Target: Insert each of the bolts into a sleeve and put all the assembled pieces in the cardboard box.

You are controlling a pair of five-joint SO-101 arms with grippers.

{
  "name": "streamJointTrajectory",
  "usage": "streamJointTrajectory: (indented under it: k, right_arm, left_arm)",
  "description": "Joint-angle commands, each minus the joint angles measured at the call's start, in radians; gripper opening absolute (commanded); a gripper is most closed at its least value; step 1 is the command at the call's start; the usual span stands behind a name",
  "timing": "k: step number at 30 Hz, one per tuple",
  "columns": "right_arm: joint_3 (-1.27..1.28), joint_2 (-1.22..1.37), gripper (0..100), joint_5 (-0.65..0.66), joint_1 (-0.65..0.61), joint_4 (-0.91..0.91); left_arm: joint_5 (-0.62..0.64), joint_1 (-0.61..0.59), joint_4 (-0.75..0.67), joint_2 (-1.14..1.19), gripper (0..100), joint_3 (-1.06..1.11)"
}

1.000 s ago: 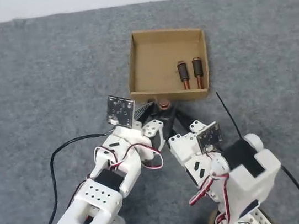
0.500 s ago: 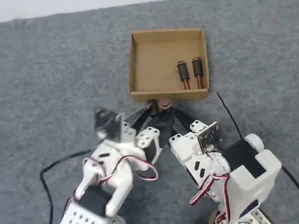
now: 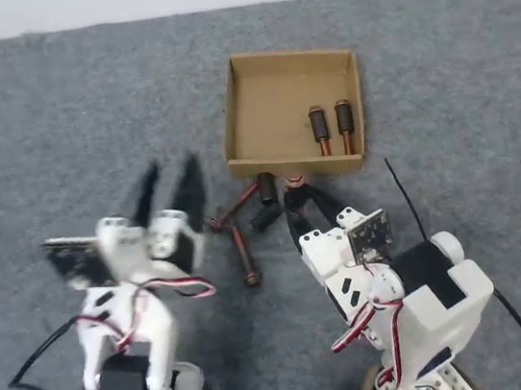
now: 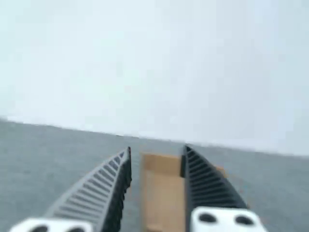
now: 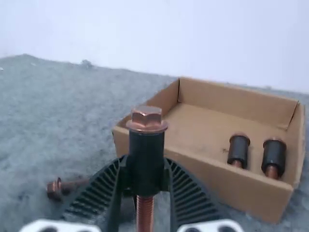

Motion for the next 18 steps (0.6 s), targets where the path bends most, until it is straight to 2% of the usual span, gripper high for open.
streamJointTrajectory:
  k: [1,3,15,18]
  right_arm:
    - [-0.012,-0.008,0.6,0.020,0.015,0.004]
    - [-0.012,-0.008,0.6,0.020,0.016,0.005]
    - [-0.023,-0.016,0.6,0.020,0.071,-0.002]
    - [-0.074,-0.016,0.6,0.020,0.105,-0.002]
  left_arm:
    - [0.014,-0.141,0.005,-0.020,5,-0.039]
    - [0.014,-0.198,0.006,-0.025,1,-0.005]
    - [0.012,-0.440,0.000,-0.025,1,0.275]
    - [0.011,-0.480,0.005,-0.021,1,0.291]
